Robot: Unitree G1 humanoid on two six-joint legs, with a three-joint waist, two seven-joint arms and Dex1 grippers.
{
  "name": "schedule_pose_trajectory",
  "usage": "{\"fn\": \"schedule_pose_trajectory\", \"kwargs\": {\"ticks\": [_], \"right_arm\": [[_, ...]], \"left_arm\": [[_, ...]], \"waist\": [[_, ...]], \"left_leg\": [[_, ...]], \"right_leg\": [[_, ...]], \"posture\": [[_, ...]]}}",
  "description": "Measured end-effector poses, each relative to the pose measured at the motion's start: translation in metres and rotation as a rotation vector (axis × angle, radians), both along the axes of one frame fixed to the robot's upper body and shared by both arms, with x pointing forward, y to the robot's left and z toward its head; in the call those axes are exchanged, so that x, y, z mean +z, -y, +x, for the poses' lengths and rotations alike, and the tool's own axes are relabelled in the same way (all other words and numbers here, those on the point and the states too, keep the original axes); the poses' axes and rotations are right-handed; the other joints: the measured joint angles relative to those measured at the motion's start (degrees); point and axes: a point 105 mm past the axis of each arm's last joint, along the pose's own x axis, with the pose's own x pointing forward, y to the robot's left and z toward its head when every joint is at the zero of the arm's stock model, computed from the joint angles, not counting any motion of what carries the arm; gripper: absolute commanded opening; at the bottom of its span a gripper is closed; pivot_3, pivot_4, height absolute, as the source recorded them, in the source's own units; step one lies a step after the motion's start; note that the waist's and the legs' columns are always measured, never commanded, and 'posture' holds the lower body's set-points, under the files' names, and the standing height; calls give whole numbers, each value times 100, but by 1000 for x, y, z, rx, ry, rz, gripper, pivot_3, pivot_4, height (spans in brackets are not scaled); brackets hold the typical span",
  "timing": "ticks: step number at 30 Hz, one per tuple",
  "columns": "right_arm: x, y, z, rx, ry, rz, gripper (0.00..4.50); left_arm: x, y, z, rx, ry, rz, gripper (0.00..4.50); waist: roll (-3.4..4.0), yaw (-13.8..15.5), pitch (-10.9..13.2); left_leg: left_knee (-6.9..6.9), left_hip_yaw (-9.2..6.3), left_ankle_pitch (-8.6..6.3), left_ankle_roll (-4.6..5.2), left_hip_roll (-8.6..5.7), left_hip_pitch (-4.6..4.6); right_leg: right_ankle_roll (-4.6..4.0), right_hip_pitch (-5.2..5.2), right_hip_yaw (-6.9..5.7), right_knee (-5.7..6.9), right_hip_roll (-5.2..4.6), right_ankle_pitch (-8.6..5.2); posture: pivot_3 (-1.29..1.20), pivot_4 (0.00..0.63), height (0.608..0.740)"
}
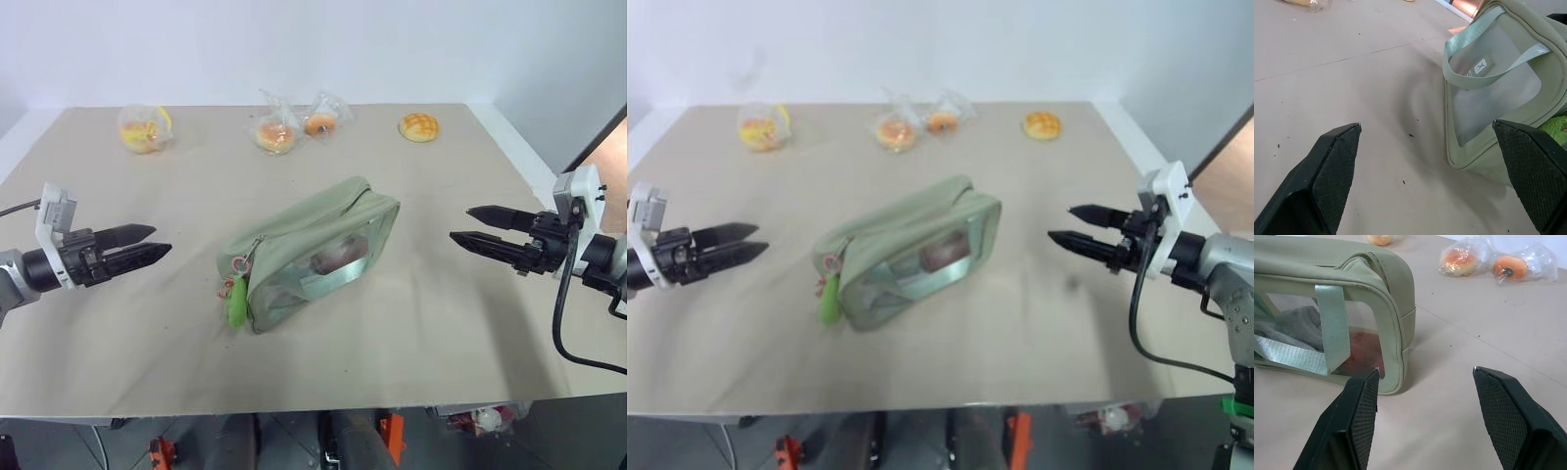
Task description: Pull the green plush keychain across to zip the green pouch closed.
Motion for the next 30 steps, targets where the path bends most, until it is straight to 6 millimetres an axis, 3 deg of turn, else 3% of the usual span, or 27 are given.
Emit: {"fn": "schedule_pose_trajectory", "kwargs": {"ticks": [4,10,13,14,15,17,22,30], "right_arm": [[3,-6,3,17,13,-17,3153],[36,-30,3,134,122,-130,3153],[40,-38,2,185,135,-167,3153],[51,-54,5,273,164,-211,3153],[76,-75,-1,386,265,-281,3153],[96,-94,-9,518,354,-360,3153],[93,-136,-7,776,364,-468,3153],[59,-161,20,860,296,-544,3153]], "left_arm": [[7,6,5,-15,30,-11,4475],[43,24,12,-78,161,-22,4475],[48,28,12,-95,177,-23,4475],[58,36,14,-132,195,-33,4475],[82,52,12,-207,268,-31,4475],[99,62,7,-269,325,-25,4475],[102,96,-3,-444,310,-13,4475],[106,107,-13,-503,322,-4,4475]], "waist": [[0,1,0],[0,-6,0],[-3,-3,-1],[0,-16,4],[3,-13,8],[-4,-15,2],[-5,-52,3],[-4,-50,3]], "left_leg": [[12,0,0,0,13,-1],[21,6,-1,-1,30,2],[19,11,-5,-8,34,0],[24,26,-5,-8,36,-7],[34,22,0,-8,40,-30],[37,30,-8,-19,42,-9],[44,43,-10,-22,44,-14],[64,48,-17,-30,48,-23]], "right_leg": [[-9,0,0,0,14,10],[-19,-2,6,0,35,21],[-24,-7,12,1,41,18],[-20,-23,23,5,44,28],[-16,-39,27,4,54,45],[-17,-20,35,2,54,36],[-3,-27,61,4,63,45],[25,-31,73,6,69,59]], "posture": [[0,150,740],[0,150,740],[0,150,740],[0,150,740],[0,150,740],[0,150,740],[0,150,740],[0,150,740]]}}
